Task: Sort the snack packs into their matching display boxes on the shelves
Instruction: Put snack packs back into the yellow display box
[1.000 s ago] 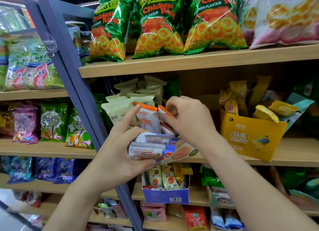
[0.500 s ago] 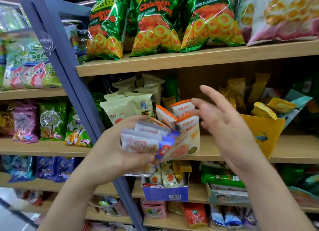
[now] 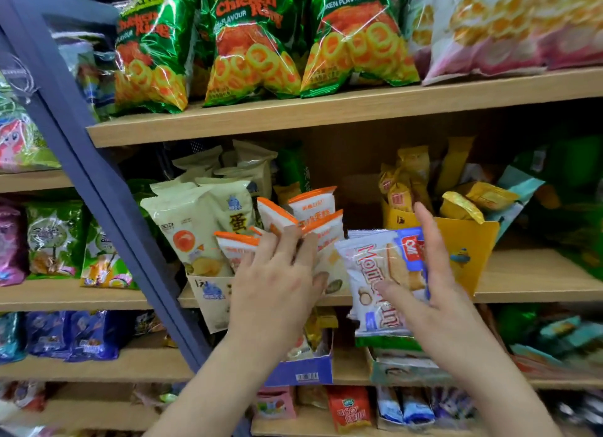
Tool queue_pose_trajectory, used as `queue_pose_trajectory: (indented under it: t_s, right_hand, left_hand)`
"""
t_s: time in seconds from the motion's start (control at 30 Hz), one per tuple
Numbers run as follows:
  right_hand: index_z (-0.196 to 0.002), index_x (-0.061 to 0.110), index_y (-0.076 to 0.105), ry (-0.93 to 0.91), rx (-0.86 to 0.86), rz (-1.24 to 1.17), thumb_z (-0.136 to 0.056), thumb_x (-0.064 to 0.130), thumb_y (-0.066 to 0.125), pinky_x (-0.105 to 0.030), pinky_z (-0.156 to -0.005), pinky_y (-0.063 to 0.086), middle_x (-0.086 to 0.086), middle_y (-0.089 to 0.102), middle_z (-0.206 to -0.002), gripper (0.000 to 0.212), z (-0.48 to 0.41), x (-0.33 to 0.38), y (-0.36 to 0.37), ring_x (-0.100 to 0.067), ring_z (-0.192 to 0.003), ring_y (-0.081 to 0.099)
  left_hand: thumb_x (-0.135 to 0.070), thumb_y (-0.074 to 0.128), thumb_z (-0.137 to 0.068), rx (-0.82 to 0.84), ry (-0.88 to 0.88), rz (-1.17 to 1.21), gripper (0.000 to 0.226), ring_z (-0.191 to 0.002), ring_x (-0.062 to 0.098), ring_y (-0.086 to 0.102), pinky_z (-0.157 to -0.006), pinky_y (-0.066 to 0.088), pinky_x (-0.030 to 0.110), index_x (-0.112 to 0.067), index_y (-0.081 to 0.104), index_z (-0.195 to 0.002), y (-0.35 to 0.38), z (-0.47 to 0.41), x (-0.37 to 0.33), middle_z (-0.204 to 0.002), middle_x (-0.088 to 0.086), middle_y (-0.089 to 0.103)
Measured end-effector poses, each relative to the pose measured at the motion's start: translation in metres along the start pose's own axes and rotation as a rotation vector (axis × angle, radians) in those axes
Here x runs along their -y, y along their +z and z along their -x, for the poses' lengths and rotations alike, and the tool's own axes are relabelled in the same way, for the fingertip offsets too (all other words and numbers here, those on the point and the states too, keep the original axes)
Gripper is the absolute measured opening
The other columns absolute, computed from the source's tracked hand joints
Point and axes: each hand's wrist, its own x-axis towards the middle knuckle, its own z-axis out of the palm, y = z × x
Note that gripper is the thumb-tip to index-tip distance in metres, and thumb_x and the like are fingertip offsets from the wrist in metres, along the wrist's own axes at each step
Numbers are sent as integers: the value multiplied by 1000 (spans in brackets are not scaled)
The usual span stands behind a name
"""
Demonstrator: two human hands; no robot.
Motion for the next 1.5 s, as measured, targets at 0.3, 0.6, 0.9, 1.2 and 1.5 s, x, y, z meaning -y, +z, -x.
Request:
queue_pose_trajectory:
  t_s: [0.3,0.6,0.9,1.2,1.5]
  right_hand:
    - [-134,53,47,-90,-15,579,-100,40,42,-17,-75,48,7,30,-117,37,-12,-24,7,-7,-100,46]
    - [-139,63,28,-134,169,512,-101,46,37,-31,-81,54,11,27,-119,43,-17,-12,35,-9,-101,50]
    - [-139,62,28,52,307,-21,-73,14,86,-26,-79,59,21,64,-114,100,-40,-30,4,4,-95,67]
    - [-120,44,53,-234,693,260,-73,19,82,-26,-98,48,35,29,-147,60,-88,-8,11,10,-129,42]
    - [-110,39,42,-195,749,247,-71,10,80,-21,-64,50,19,44,-110,62,-97,-14,17,0,-84,53]
  left_hand:
    - [-25,58,-92,-149,137,257,21,-84,23,49,-71,45,40,-12,74,-93,5,21,55,-92,-5,71]
    - [-14,67,-80,-98,-65,304,10,-98,23,49,-89,36,16,-12,72,-89,-6,46,112,-109,-44,51]
    - [-26,53,-93,-143,-173,263,29,-118,17,49,-104,32,22,-18,70,-115,-57,5,52,-121,-7,60]
    - [-43,45,-93,66,-219,458,40,-85,7,61,-73,47,28,-19,75,-83,-37,-8,56,-88,-8,64]
    - [-30,52,-93,392,-334,225,34,-90,17,60,-75,42,26,-32,64,-125,-44,-88,28,-82,-10,64]
